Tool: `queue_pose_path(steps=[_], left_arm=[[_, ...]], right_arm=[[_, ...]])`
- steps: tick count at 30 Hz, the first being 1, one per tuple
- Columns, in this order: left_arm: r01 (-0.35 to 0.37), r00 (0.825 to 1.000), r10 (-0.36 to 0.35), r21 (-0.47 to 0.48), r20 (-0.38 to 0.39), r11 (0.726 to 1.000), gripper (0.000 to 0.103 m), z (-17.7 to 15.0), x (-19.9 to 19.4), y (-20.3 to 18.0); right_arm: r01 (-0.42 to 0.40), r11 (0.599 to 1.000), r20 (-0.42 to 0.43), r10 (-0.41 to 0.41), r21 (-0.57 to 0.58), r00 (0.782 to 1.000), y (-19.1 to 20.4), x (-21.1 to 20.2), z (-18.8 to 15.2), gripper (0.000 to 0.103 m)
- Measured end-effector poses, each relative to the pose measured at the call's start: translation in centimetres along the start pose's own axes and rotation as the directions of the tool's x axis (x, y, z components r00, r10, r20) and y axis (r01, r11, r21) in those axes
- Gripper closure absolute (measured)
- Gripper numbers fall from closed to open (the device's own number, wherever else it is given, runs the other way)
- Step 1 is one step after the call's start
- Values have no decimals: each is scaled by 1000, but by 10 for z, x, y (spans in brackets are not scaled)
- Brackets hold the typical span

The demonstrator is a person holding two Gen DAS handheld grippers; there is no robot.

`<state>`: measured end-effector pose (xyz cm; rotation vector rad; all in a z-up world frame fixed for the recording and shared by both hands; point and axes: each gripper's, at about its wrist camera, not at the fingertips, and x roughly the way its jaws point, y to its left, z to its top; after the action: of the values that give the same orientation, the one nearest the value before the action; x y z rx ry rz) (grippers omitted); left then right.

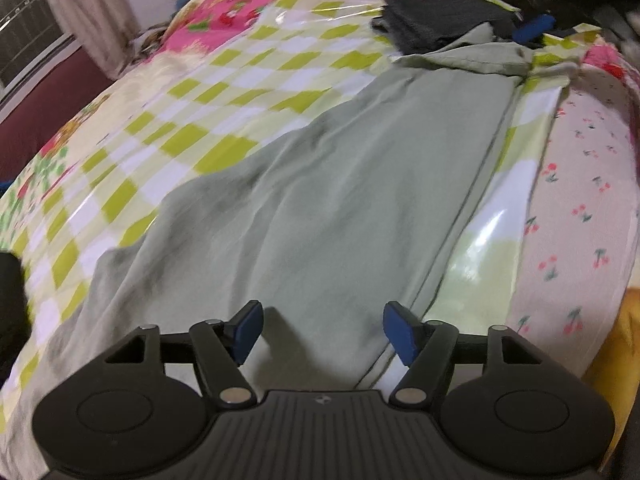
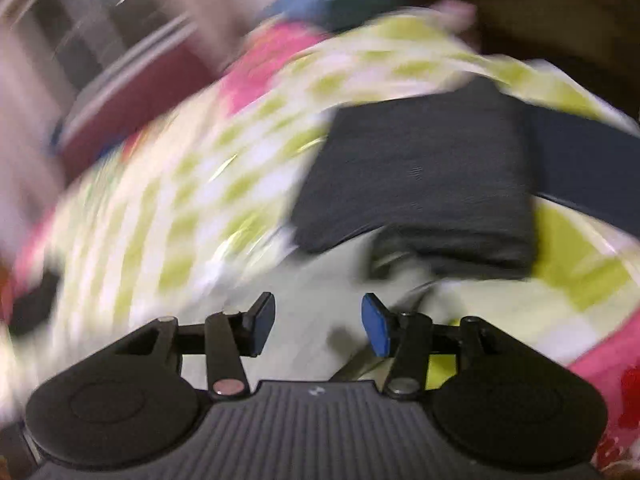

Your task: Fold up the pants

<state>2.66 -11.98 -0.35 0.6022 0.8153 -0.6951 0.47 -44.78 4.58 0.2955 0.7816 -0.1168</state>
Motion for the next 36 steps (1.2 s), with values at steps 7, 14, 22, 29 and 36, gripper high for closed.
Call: queue_pose_path(steps=[7,14,22,29,36], left_arm=[[-13,1000,13,-41,4,999,21,-9,-3,5],[-12,1000,12,-34,4,999,21,-9,-4,5],[-37,999,37,-35,-4,999,21,-16,-12,12],[-168,983,158,-104,-93,980,21,-62,-44,52],[-255,967,231,-313,-112,915,9,-108,-69,105]], right_arm=[[-86,996,-145,84,-6,986,20,32,-28,51],[111,954,-9,-113,279,994,-50,35,14,54],[143,976,142,-167,165,976,-29,-14,19,40],[-213,952,-51,207,-220,977,119,29,-21,41],[-447,782,-219,390,-435,894,259,61,-47,41]])
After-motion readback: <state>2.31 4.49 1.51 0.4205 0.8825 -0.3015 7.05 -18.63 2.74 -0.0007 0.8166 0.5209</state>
